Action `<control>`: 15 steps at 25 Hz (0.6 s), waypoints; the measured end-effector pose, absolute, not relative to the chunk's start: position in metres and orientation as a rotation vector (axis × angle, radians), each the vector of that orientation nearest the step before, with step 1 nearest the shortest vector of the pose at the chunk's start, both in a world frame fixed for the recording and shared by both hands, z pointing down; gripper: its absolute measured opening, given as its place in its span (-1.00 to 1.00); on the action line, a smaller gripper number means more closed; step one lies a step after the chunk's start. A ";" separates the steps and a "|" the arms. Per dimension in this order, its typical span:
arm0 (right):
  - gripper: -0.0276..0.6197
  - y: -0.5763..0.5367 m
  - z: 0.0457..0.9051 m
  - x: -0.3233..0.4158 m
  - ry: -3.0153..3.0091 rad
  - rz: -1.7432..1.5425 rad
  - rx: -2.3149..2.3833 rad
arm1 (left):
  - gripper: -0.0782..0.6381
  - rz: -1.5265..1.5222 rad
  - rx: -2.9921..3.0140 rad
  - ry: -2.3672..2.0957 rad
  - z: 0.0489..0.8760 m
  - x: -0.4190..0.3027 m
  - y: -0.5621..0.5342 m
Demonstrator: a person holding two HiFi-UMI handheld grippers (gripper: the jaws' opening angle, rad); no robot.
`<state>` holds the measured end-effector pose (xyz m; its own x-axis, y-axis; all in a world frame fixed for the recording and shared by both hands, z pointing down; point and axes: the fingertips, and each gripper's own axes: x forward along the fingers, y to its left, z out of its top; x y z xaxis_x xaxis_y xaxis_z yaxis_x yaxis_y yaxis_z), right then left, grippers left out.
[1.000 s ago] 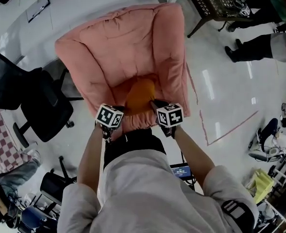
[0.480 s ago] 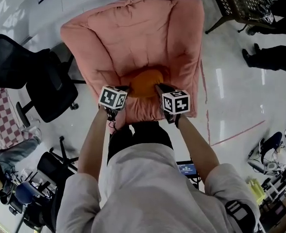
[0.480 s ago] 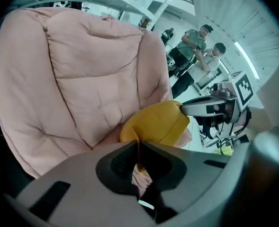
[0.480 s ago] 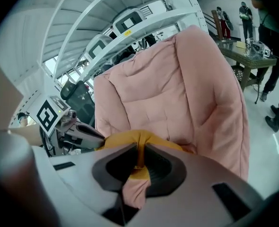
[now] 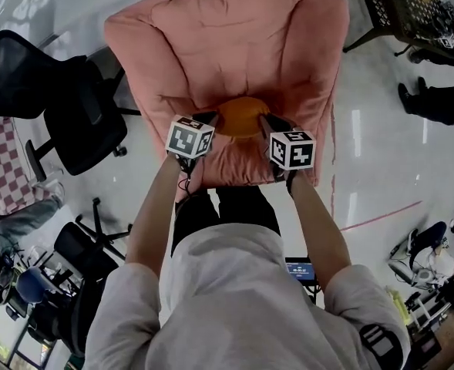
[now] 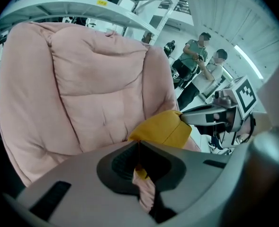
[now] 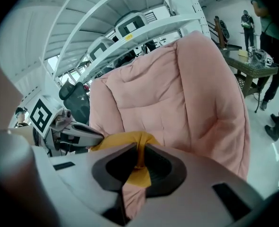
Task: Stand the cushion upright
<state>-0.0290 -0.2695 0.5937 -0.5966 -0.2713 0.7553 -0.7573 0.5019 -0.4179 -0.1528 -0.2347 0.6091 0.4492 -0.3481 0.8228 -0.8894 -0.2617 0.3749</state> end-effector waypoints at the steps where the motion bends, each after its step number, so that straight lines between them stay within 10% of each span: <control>1: -0.74 -0.273 0.594 -0.030 -2.123 1.007 0.842 | -0.72 0.761 1.822 -1.060 0.608 -0.154 -0.239; 15: -0.76 -0.249 0.560 -0.037 -2.085 1.078 0.855 | -0.73 0.629 1.749 -1.052 0.569 -0.156 -0.208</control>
